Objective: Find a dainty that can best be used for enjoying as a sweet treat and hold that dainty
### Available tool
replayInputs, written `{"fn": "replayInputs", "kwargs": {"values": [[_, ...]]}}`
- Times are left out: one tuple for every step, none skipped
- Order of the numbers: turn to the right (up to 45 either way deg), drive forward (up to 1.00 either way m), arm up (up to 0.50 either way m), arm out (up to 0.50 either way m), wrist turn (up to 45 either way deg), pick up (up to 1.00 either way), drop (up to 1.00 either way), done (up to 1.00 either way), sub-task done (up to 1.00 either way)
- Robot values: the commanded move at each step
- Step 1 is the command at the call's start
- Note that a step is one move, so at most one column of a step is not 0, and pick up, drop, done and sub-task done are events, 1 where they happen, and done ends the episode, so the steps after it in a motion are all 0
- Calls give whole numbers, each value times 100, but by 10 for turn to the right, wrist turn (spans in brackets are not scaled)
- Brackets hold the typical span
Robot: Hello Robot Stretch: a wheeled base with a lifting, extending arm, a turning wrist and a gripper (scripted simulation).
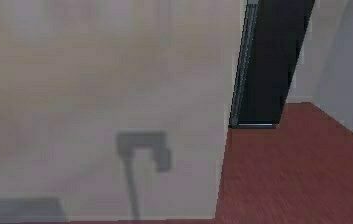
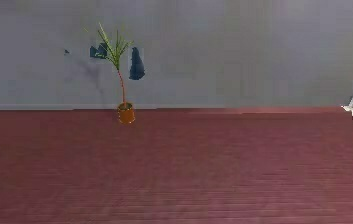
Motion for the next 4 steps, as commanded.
{"fn": "replayInputs", "kwargs": {"values": [[0, 40, 0, 0, 0, 0, 0, 0, 0], [-450, 0, 0, 0, 0, 0, 0, 0, 0], [-60, 0, 0, 0, 0, 0, 0, 0, 0], [0, 55, 0, 0, 0, 0, 0, 0, 0]]}}
